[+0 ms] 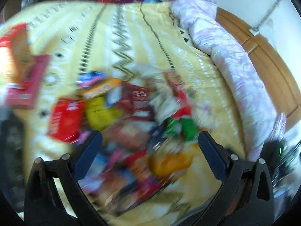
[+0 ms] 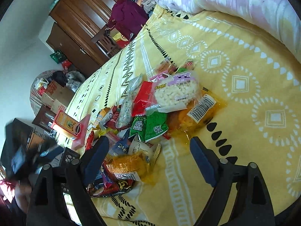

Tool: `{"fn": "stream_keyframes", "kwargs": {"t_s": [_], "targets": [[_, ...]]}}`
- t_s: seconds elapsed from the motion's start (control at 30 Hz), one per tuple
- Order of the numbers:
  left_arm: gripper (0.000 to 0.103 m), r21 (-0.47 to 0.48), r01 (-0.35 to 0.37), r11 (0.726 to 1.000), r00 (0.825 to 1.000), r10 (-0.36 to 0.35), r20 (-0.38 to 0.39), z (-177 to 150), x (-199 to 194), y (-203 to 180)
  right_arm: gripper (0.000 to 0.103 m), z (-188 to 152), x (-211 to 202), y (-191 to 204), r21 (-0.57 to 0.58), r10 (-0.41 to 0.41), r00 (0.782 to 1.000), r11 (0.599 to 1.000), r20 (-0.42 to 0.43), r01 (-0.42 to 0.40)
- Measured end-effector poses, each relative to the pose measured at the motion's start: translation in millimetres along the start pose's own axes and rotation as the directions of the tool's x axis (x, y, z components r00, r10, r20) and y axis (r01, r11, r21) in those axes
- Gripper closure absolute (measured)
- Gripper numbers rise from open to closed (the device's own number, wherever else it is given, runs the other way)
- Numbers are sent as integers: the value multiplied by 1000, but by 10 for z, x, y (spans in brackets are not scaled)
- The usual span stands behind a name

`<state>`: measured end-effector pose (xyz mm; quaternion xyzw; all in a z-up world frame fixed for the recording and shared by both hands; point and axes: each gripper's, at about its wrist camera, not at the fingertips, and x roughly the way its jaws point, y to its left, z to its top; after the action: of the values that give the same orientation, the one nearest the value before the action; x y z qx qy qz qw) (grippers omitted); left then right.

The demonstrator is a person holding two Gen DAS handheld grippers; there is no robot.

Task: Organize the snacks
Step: 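Grasp the clear green-patterned snack bag with the left tool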

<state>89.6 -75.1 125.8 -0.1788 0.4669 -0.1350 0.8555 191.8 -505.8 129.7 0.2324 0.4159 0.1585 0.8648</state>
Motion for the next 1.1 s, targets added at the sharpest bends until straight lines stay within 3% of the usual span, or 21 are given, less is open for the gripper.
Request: {"fn": "stream_keyframes", "kwargs": {"t_s": [0.23,0.33,0.43,0.53,0.67,0.73,0.83,0.97,1.1], "targets": [[2,-146,56,988,989,-75,-129,403,888,-56,12,-2,61,38,-32,-7,1000,999,-27,6],[2,-176,33,984,987,-60,-148,443,1123,-18,12,-35,151,55,-45,-7,997,999,-71,4],[2,-227,56,972,986,-89,-138,432,1225,-4,12,-66,255,53,-45,-4,993,999,-120,-1],[1,-217,65,974,983,-100,-156,412,1345,-79,12,-85,302,28,-30,9,989,999,-145,-14],[7,-148,22,989,980,-50,-192,353,1513,-148,12,-82,312,-15,-4,25,989,1000,-146,-26],[43,-122,42,992,981,-64,-184,343,1488,-183,12,-80,323,-25,2,30,989,1000,-148,-30],[58,-56,52,997,983,-61,-175,318,1333,-303,12,-72,320,-26,1,35,989,999,-141,-36],[60,97,47,994,991,-34,-132,175,918,-489,12,-64,296,-59,14,44,991,999,-127,-43],[60,150,42,988,998,-35,-47,21,259,-430,12,-69,302,-64,10,43,991,999,-126,-42]]}}
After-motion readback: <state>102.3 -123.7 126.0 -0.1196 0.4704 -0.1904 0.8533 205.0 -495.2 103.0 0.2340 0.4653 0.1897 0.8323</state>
